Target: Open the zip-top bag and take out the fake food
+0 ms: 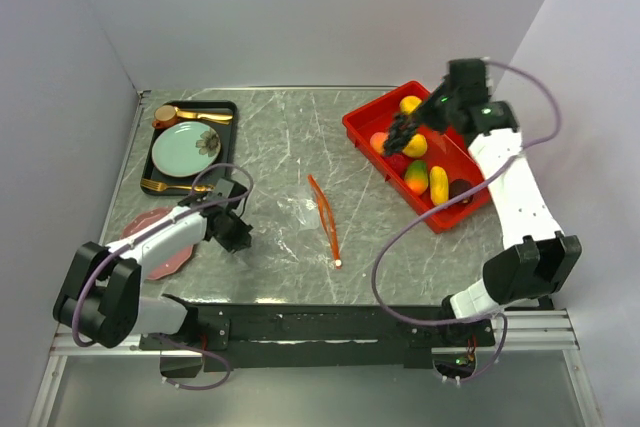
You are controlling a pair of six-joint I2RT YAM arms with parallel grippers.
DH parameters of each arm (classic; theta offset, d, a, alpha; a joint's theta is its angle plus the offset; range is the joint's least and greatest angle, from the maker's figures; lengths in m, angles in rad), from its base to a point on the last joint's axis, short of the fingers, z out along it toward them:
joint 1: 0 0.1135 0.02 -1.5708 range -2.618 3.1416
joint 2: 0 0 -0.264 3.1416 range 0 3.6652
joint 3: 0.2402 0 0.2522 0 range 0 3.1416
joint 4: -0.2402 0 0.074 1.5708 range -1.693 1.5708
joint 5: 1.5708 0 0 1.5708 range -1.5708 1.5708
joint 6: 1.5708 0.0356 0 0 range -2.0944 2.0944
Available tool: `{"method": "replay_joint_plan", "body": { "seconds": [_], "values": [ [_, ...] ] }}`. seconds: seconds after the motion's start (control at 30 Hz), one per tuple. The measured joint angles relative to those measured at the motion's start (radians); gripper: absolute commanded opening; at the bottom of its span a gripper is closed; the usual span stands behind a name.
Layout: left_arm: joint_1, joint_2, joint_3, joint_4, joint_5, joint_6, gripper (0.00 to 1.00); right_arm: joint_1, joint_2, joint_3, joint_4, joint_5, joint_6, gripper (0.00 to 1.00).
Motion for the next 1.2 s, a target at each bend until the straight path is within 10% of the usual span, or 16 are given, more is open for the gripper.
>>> {"method": "replay_joint_plan", "body": {
  "seconds": [0.27, 0.37, 0.47, 0.57, 0.83, 1.2],
  "values": [
    [0.000, 0.003, 0.121, -0.008, 0.002, 0.090, 0.14, -0.212, 0.077, 0.097, -0.043, 0.066, -0.069, 0.00],
    [0.000, -0.012, 0.145, -0.009, 0.015, 0.132, 0.37, -0.237, 0.129, 0.088, -0.048, 0.091, -0.081, 0.26],
    [0.000, -0.026, 0.182, -0.009, 0.040, 0.187, 0.70, -0.240, 0.187, 0.069, -0.052, 0.113, -0.092, 0.82],
    [0.000, -0.042, 0.223, -0.011, 0.060, 0.246, 0.91, -0.240, 0.217, 0.061, -0.072, 0.135, -0.109, 0.99],
    [0.000, -0.094, 0.366, -0.031, 0.070, 0.367, 0.99, -0.171, 0.173, 0.061, -0.105, 0.169, -0.129, 1.00],
    [0.000, -0.129, 0.396, -0.042, 0.071, 0.447, 0.99, 0.415, -0.175, -0.294, 0.046, 0.165, -0.047, 1.00]
  ]
}}
